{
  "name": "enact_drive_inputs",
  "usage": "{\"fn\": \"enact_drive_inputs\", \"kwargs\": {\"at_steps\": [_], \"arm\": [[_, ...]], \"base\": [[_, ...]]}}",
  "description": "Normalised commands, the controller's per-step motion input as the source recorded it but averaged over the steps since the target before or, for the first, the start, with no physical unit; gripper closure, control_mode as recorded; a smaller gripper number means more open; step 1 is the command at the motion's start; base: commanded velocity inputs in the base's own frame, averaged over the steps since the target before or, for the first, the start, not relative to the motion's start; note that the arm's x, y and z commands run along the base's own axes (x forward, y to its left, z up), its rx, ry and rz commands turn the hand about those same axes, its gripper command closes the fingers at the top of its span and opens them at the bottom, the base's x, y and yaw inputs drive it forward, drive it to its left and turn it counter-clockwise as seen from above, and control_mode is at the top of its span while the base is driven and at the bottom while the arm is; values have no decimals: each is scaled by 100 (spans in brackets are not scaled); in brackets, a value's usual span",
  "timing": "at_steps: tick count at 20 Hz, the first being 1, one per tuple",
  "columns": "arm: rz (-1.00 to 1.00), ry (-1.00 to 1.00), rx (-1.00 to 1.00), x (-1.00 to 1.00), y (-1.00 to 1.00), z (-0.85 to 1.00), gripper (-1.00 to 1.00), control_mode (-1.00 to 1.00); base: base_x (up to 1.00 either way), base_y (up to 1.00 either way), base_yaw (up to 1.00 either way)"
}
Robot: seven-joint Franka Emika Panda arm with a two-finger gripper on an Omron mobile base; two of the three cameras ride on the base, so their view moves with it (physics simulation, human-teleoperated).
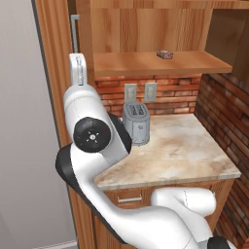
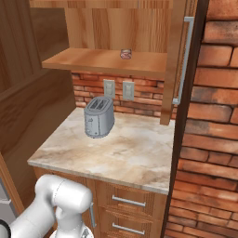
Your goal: Pick the avocado and bread from the counter and place them on the plate. Then pick the jam from the cabinet and place it next to the plate. Lastly close the cabinet door.
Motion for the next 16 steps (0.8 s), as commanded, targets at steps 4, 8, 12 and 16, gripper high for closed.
{"fn": "enact_drive_inputs", "kwargs": {"at_steps": [4, 8, 12, 16], "arm": [[0, 1, 0, 24, 19, -2, -100, -100], [0, 1, 0, 23, 15, -1, -100, -100], [0, 0, 0, 3, 2, 0, -100, -100], [0, 0, 0, 0, 0, 0, -100, -100]], "base": [[0, 0, 0], [0, 0, 0], [0, 0, 0], [0, 0, 0]]}}
